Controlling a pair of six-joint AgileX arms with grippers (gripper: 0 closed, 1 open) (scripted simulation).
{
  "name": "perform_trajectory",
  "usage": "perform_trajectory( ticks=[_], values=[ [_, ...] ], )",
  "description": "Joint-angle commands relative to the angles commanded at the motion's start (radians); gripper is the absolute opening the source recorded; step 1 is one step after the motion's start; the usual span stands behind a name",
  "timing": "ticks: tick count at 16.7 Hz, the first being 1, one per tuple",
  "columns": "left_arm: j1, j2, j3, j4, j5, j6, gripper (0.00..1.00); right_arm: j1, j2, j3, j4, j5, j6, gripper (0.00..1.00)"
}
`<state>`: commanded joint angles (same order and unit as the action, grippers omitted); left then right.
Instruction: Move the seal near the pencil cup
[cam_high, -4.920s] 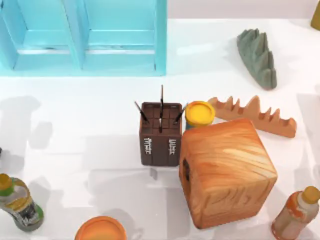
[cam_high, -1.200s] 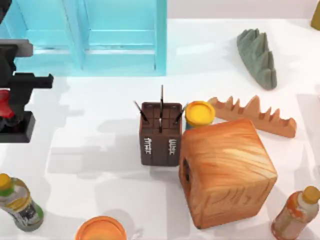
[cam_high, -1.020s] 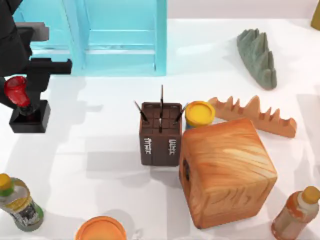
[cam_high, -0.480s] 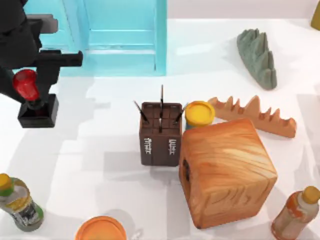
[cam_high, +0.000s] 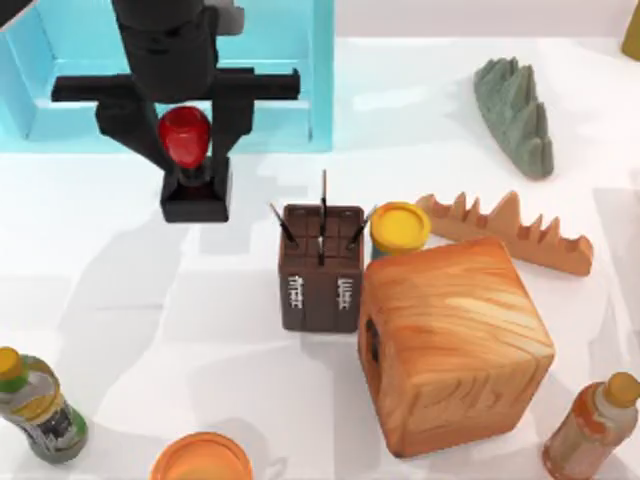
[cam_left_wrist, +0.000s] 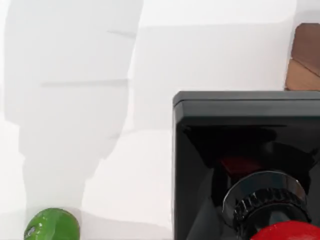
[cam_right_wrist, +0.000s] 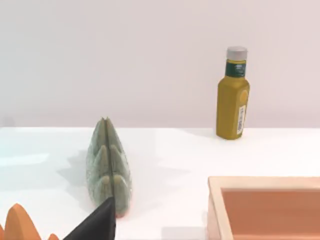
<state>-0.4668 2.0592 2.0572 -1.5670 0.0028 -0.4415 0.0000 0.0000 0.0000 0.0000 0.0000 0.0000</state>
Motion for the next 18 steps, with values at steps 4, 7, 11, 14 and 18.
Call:
perform_trajectory(
  ticks=[4,7,11,14,18],
  values=[
    [-0.014,0.012,0.015,-0.004,0.000,-0.011,0.00,0.000,0.000,0.000,0.000,0.000,0.000,1.00],
    [-0.010,0.006,-0.005,0.011,0.001,-0.009,0.00,0.000,0.000,0.000,0.000,0.000,0.000,1.00],
    [-0.012,-0.002,-0.058,0.054,0.000,-0.010,0.00,0.000,0.000,0.000,0.000,0.000,0.000,1.00],
    [-0.013,-0.004,-0.069,0.064,0.000,-0.011,0.00,0.000,0.000,0.000,0.000,0.000,0.000,1.00],
    [-0.013,-0.004,-0.069,0.064,0.000,-0.011,0.23,0.000,0.000,0.000,0.000,0.000,0.000,1.00]
  ],
)
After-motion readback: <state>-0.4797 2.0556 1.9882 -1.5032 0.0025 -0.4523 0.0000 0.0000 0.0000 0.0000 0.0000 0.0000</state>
